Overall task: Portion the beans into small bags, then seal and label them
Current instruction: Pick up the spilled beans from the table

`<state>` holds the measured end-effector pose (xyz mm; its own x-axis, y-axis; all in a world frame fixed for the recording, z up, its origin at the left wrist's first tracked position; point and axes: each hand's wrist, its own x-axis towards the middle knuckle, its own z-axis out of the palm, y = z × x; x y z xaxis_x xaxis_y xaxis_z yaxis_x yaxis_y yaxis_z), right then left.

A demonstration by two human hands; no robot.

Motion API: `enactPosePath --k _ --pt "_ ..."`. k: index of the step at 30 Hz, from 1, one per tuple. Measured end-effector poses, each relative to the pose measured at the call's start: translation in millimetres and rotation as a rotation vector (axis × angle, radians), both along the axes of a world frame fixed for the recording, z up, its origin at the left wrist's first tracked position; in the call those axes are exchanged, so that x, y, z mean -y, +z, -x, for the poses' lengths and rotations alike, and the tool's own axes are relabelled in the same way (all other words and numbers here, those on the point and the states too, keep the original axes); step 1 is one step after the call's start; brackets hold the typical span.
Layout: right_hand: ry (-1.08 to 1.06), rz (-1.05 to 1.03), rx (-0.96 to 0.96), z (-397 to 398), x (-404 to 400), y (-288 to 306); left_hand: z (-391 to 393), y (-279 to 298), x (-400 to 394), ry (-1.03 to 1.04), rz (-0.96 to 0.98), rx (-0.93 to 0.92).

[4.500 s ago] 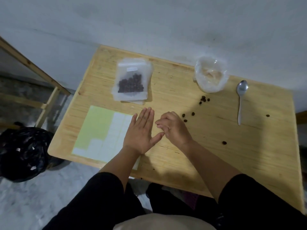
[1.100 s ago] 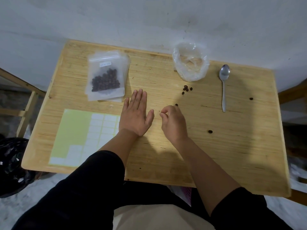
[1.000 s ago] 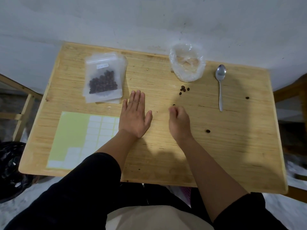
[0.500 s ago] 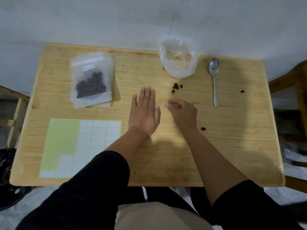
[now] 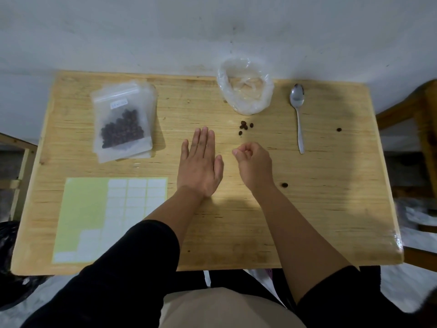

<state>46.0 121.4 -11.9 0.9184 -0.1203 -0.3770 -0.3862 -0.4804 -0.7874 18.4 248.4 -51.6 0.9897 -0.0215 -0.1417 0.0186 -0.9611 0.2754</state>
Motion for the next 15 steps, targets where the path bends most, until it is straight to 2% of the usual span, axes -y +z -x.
enactPosePath --k 4,7,9,11,13,15 --pt "-0.299 -0.743 -0.183 9.0 17.0 12.2 0.1 -0.8 0.8 0.005 -0.006 0.009" --pt "-0.438 -1.017 -0.236 18.2 28.5 16.2 0.5 -1.7 2.2 0.000 -0.017 -0.003" --pt "-0.518 -1.047 -0.235 24.4 36.9 18.1 1.2 -1.7 3.8 -0.024 -0.023 -0.008" --pt "-0.580 -0.959 -0.211 30.0 48.3 18.6 2.2 -1.1 5.7 -0.033 -0.017 -0.006" --pt "-0.583 -0.761 -0.165 35.5 61.4 17.7 4.8 0.4 9.6 -0.016 -0.002 -0.009" --pt "-0.522 -0.479 -0.118 42.0 74.9 15.6 9.6 2.9 19.3 -0.007 0.012 -0.017"
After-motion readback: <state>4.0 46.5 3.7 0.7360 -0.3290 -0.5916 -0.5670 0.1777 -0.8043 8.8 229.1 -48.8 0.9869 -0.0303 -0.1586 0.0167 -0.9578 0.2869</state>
